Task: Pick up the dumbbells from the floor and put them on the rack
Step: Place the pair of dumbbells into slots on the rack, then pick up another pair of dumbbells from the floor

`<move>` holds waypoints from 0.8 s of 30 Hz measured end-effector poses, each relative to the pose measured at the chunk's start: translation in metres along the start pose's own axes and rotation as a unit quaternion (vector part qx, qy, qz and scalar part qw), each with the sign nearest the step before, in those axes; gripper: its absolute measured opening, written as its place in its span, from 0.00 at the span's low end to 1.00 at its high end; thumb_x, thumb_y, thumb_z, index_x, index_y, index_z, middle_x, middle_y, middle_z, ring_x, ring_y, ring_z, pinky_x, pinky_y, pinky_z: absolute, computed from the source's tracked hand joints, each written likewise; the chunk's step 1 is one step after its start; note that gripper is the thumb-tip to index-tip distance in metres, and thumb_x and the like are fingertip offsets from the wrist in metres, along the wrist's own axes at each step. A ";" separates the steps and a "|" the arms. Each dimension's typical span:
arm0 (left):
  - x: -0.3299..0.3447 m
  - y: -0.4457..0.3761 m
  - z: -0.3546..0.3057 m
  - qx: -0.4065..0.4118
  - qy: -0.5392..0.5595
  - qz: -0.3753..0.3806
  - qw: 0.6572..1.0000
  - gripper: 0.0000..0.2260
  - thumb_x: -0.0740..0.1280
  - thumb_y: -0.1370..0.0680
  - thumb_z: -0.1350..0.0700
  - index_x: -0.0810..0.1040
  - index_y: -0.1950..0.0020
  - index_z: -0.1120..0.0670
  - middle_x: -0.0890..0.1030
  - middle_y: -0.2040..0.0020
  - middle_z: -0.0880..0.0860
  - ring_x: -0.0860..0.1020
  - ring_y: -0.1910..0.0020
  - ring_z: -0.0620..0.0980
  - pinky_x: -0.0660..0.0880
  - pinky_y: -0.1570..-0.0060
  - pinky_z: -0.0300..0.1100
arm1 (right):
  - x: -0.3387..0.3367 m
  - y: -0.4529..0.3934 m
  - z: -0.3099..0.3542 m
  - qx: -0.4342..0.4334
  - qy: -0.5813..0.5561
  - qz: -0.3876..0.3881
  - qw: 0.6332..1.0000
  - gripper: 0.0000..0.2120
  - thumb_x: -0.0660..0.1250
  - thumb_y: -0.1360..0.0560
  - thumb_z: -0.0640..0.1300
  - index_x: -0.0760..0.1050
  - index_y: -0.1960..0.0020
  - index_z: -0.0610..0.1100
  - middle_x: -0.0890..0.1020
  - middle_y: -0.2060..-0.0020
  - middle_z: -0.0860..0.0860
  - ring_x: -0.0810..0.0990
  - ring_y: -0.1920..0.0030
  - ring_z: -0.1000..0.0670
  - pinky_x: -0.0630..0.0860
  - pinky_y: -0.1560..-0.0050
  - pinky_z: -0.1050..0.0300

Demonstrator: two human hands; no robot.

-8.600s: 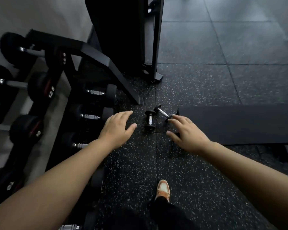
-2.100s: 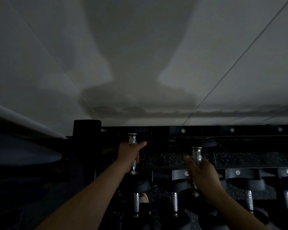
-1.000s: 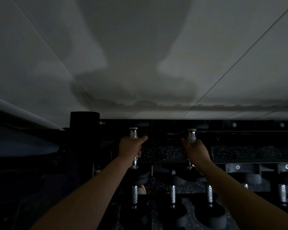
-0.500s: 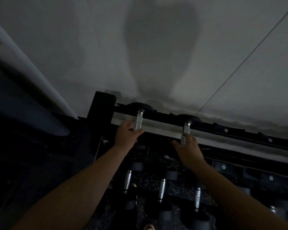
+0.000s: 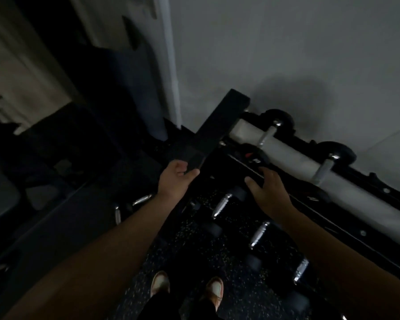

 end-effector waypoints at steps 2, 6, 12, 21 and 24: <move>-0.045 0.012 0.033 -0.033 -0.009 -0.025 0.999 0.17 0.77 0.29 0.52 0.78 0.46 0.56 0.81 0.49 0.53 0.79 0.50 0.50 0.72 0.54 0.35 | 0.035 0.011 0.022 -0.018 0.002 0.028 0.999 0.31 0.68 0.26 0.58 0.70 0.31 0.40 0.74 0.35 0.36 0.71 0.34 0.38 0.66 0.33 0.47; -0.138 0.035 0.102 -0.094 -0.029 -0.070 0.993 0.18 0.76 0.29 0.49 0.78 0.44 0.56 0.81 0.49 0.52 0.79 0.50 0.50 0.74 0.52 0.40 | 0.109 0.036 0.068 -0.039 0.021 0.085 0.995 0.29 0.69 0.26 0.56 0.72 0.32 0.39 0.75 0.37 0.37 0.74 0.36 0.39 0.68 0.36 0.50; -0.272 0.065 0.209 -0.164 -0.034 -0.117 0.979 0.16 0.76 0.30 0.46 0.78 0.48 0.50 0.83 0.50 0.51 0.81 0.49 0.51 0.75 0.48 0.44 | 0.225 0.088 0.133 -0.037 0.059 0.188 0.980 0.28 0.67 0.22 0.53 0.68 0.28 0.39 0.70 0.30 0.39 0.69 0.31 0.40 0.65 0.33 0.49; -0.352 0.043 0.304 -0.203 -0.067 -0.096 0.972 0.13 0.74 0.31 0.42 0.76 0.52 0.44 0.80 0.57 0.42 0.77 0.58 0.42 0.69 0.64 0.37 | 0.367 0.125 0.178 -0.041 0.090 0.247 0.964 0.28 0.65 0.21 0.54 0.65 0.26 0.42 0.67 0.29 0.41 0.68 0.30 0.40 0.70 0.34 0.45; -0.348 0.012 0.344 -0.227 -0.080 -0.089 0.967 0.15 0.75 0.31 0.43 0.78 0.49 0.46 0.80 0.56 0.43 0.77 0.59 0.42 0.69 0.65 0.36 | 0.416 0.101 0.171 -0.039 0.096 0.258 0.961 0.27 0.66 0.22 0.53 0.67 0.27 0.42 0.69 0.30 0.42 0.68 0.31 0.41 0.70 0.34 0.47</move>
Point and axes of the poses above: each hand's wrist, its own y-axis away from the middle knuckle, its own x-axis out of the palm, z = x × y, the point moved 7 cm from there along -y, towards the middle knuckle
